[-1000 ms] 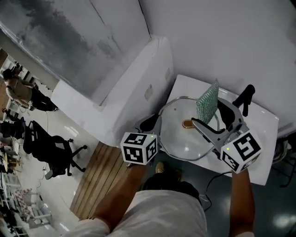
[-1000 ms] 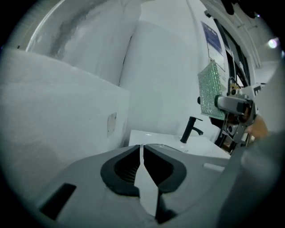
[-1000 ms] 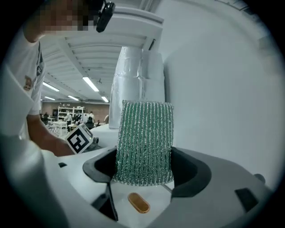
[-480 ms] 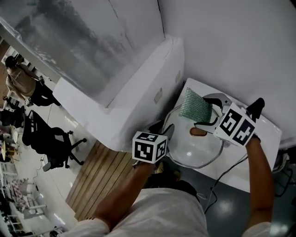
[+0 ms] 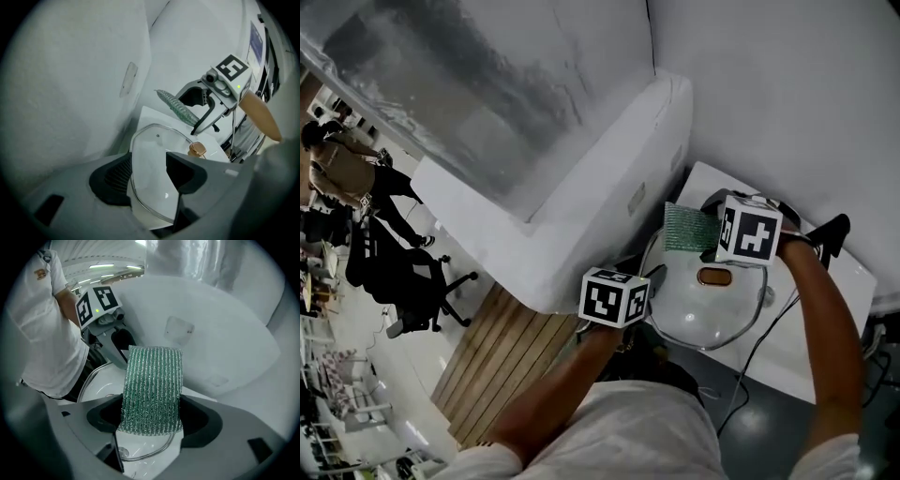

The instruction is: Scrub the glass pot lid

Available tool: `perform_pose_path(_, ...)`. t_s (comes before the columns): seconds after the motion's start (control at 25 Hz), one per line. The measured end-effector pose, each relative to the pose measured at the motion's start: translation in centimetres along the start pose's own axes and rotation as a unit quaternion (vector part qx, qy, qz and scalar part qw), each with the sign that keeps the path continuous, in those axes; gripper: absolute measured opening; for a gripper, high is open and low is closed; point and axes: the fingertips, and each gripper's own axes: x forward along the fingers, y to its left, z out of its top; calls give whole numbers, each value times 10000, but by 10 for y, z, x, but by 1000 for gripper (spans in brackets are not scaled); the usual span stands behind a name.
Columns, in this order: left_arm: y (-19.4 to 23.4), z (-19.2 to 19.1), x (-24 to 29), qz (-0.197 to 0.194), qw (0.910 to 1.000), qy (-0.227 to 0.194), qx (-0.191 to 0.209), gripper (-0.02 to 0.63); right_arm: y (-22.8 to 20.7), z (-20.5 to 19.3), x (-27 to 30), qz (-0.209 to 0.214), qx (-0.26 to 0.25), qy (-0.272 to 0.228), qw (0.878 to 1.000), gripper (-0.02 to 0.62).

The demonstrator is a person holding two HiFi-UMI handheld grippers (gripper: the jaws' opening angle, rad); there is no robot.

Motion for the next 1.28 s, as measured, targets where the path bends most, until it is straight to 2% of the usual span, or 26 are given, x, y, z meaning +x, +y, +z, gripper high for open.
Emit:
perform_pose_path(0.4, 9, -10, 5, -41, 9996, 169, -237, 230, 3, 4, 44, 607, -496, 918, 9927, 348)
perform_pose_path(0.8, 12, -16, 11, -111, 9989, 297, -336, 223, 8, 7, 63, 717, -812, 1293, 9857, 348)
perform_pose_path(1.0, 13, -17, 11, -144, 9989, 247, -366, 213, 4, 0, 63, 711, -650, 1372, 9859, 348)
perform_pose_path(1.12, 13, -18, 11, -141, 9990, 217, -367, 212, 2, -7, 63, 795, -357, 1278, 9880, 348)
perform_pose_path(1.28, 14, -17, 10, -138, 9991, 187, -363, 210, -5, -24, 56, 703, 149, 1174, 9905, 348)
